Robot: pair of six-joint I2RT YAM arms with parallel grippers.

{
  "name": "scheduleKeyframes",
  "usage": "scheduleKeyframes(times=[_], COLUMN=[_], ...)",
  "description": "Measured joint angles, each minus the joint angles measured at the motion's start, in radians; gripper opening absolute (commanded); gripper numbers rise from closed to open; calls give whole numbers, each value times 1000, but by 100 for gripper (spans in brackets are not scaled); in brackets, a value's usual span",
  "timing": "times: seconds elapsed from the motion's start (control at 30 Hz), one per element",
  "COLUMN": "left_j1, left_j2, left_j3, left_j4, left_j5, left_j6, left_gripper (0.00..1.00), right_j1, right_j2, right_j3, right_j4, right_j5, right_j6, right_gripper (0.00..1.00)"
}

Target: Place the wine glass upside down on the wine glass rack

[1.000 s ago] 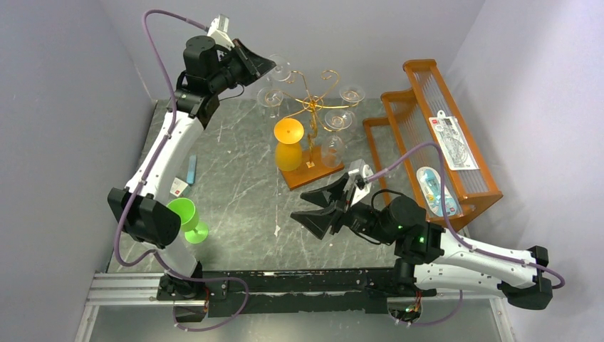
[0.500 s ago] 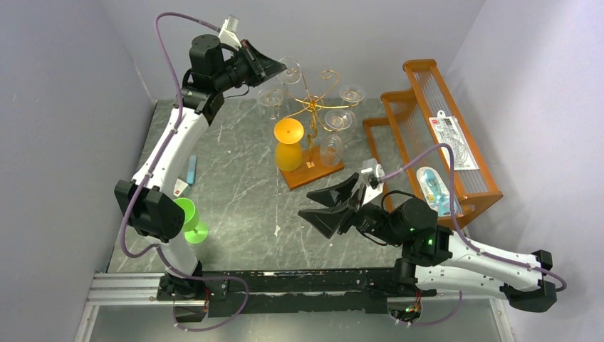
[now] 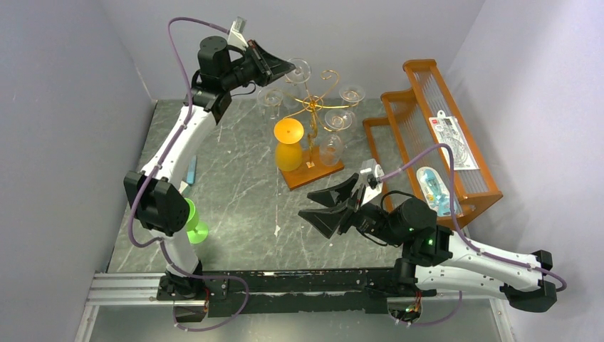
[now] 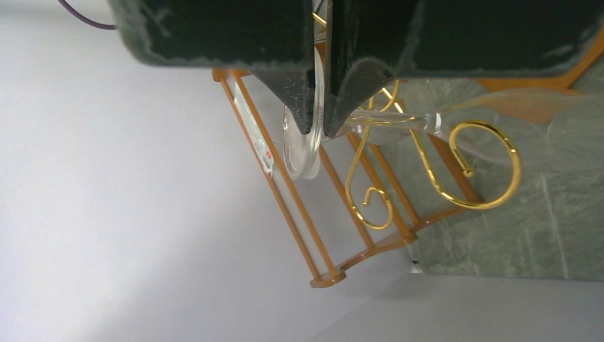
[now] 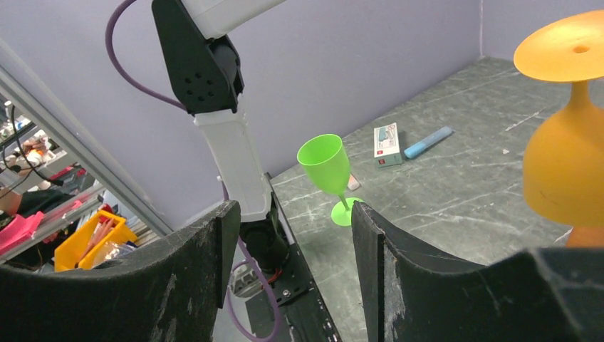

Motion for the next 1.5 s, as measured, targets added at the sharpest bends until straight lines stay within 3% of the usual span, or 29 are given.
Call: scheduleKeyframes(times=[0.9,1.5], left_j1=[11,60], left_j2=[106,106], left_j3=[81,63], left_j4=[70,-93], left_j5=[-54,-92], left_j6=[15,80], left_gripper=[5,8], right_j1=[0,0], right_j2=[-14,-2], right_j3=[0,0], right_j4=[-3,-2], right_j5=[7,6], right_j6=[0,0], right_gripper=[62,62])
